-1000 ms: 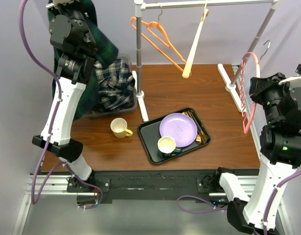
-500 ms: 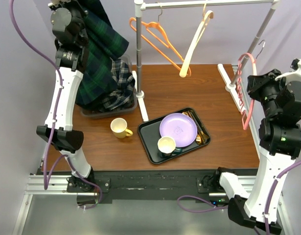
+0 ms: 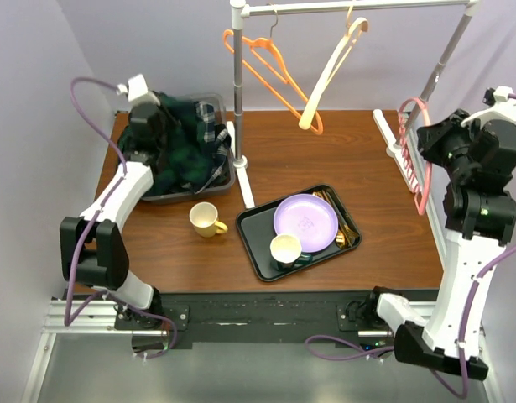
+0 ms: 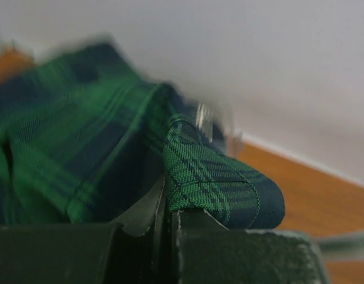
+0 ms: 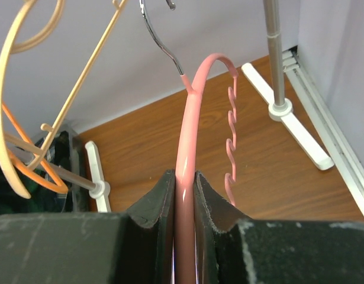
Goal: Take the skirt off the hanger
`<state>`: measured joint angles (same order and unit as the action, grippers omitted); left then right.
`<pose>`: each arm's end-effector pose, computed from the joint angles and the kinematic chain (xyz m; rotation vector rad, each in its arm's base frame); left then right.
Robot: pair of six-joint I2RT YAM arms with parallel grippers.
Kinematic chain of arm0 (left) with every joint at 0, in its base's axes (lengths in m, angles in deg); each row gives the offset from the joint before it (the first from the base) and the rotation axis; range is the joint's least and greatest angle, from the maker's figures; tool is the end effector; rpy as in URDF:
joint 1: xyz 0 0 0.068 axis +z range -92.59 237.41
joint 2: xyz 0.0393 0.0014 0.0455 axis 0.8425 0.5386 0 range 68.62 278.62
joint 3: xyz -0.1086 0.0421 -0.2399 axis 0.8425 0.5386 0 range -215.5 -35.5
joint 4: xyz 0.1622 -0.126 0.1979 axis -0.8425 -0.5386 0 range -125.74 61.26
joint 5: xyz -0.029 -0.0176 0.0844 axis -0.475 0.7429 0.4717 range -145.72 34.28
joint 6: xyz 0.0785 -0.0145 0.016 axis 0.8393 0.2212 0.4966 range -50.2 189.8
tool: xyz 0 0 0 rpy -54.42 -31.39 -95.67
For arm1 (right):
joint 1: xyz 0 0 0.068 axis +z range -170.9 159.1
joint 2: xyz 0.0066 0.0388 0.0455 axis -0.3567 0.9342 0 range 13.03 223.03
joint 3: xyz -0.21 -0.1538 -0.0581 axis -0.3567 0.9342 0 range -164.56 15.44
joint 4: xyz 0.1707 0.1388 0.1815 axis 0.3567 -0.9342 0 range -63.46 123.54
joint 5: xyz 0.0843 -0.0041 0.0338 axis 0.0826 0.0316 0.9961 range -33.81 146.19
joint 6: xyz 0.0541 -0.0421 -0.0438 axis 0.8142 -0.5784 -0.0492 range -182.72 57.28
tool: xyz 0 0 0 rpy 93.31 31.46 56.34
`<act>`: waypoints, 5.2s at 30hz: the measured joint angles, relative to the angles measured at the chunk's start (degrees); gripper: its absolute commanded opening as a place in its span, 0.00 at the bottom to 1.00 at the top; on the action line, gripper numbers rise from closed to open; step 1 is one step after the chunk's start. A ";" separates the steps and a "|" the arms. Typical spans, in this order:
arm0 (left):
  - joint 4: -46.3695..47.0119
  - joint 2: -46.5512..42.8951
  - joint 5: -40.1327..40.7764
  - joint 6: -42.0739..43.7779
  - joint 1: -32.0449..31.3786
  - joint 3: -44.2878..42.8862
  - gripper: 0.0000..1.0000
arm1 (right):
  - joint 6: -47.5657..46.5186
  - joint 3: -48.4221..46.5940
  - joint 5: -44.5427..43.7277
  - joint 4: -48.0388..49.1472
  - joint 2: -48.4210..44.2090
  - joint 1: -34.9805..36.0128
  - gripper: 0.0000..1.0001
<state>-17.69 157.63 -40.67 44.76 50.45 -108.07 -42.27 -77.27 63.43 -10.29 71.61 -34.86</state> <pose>0.4324 -0.0344 0.3388 -0.4561 1.6021 -0.2048 0.2134 -0.0439 0.5104 0.4259 1.6899 0.1930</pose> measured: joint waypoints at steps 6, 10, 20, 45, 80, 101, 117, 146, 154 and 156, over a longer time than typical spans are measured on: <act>2.43 3.61 -3.34 -7.72 0.57 13.09 0.00 | -1.14 -1.44 4.83 -1.68 4.28 0.00 0.00; 2.60 11.80 -5.90 -9.49 0.57 11.08 0.01 | -2.78 -6.58 7.58 -4.22 8.96 0.00 0.00; 2.49 14.99 -8.09 -9.92 0.57 8.90 0.31 | -3.85 -17.97 9.68 -4.68 19.28 0.00 0.00; -3.93 6.69 -16.35 -11.82 0.52 3.32 0.98 | -2.43 -23.45 4.70 6.16 21.16 0.00 0.00; -22.56 -11.96 6.40 -15.91 10.60 2.21 1.00 | -1.75 -28.68 4.74 18.25 32.15 -2.21 0.00; -18.29 -13.62 -9.53 -27.91 31.71 21.57 1.00 | 2.14 -25.86 5.42 13.90 31.39 -3.04 0.93; 10.08 1.01 -28.28 -27.50 36.24 32.46 1.00 | 7.67 -0.72 14.97 16.70 2.01 -3.04 0.99; 19.74 -9.38 -34.82 -21.62 16.90 11.89 0.00 | 12.44 2.49 22.53 18.49 0.46 -1.68 0.95; 20.15 7.23 -33.27 -19.28 10.97 14.14 0.00 | 12.09 4.39 22.53 17.75 -1.20 -1.42 0.95; 18.38 14.62 -31.08 -18.49 10.80 14.21 0.00 | 12.00 4.46 22.51 17.68 -1.31 -1.40 0.95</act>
<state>0.69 172.25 -71.75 26.27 61.24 -93.87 -30.27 -72.81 85.94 7.39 70.30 -36.25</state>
